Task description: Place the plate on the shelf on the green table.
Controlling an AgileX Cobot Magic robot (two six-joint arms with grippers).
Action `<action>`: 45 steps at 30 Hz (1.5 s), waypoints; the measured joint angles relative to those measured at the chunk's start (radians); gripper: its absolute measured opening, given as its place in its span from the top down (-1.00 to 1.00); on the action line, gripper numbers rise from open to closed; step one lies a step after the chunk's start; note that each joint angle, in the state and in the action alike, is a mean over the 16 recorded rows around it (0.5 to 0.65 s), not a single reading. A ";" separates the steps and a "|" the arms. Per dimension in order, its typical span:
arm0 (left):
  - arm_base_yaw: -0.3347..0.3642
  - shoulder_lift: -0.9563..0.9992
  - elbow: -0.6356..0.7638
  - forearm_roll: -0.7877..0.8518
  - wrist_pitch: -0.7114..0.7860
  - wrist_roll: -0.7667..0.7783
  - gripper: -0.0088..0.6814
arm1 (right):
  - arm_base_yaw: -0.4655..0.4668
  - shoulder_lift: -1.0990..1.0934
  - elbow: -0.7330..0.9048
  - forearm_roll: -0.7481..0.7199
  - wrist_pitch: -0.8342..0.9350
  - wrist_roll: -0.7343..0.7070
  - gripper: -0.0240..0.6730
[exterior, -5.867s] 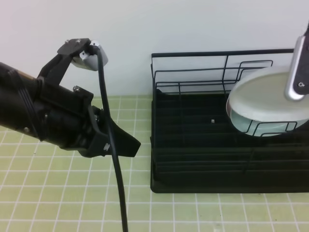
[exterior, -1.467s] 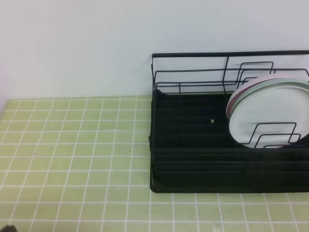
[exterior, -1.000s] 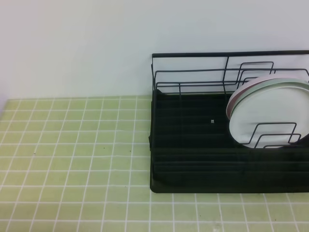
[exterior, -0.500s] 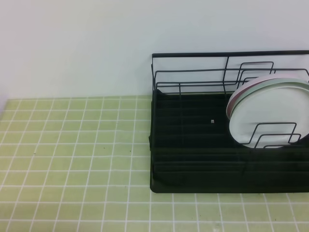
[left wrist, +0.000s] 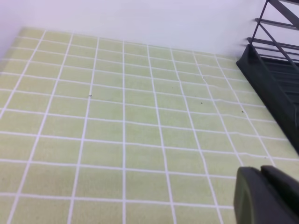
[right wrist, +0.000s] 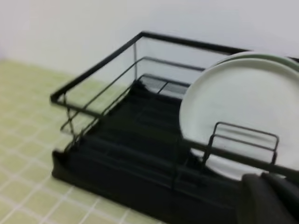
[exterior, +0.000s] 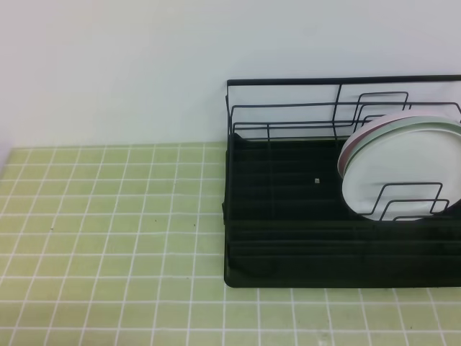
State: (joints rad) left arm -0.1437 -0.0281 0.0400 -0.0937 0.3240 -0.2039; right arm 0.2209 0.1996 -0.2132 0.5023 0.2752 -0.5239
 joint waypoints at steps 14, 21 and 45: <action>0.000 0.000 -0.002 0.000 0.000 -0.001 0.98 | -0.027 -0.090 0.182 -0.328 -0.187 0.324 0.94; -0.001 0.001 -0.002 0.000 -0.002 -0.001 0.98 | -0.126 -0.178 0.219 -0.347 -0.070 0.364 0.94; -0.002 0.002 -0.005 0.000 -0.003 -0.001 0.98 | -0.279 -0.220 0.224 -0.395 0.048 0.400 0.94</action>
State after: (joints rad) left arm -0.1457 -0.0263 0.0351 -0.0938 0.3208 -0.2046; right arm -0.0577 -0.0208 0.0106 0.1077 0.3228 -0.1244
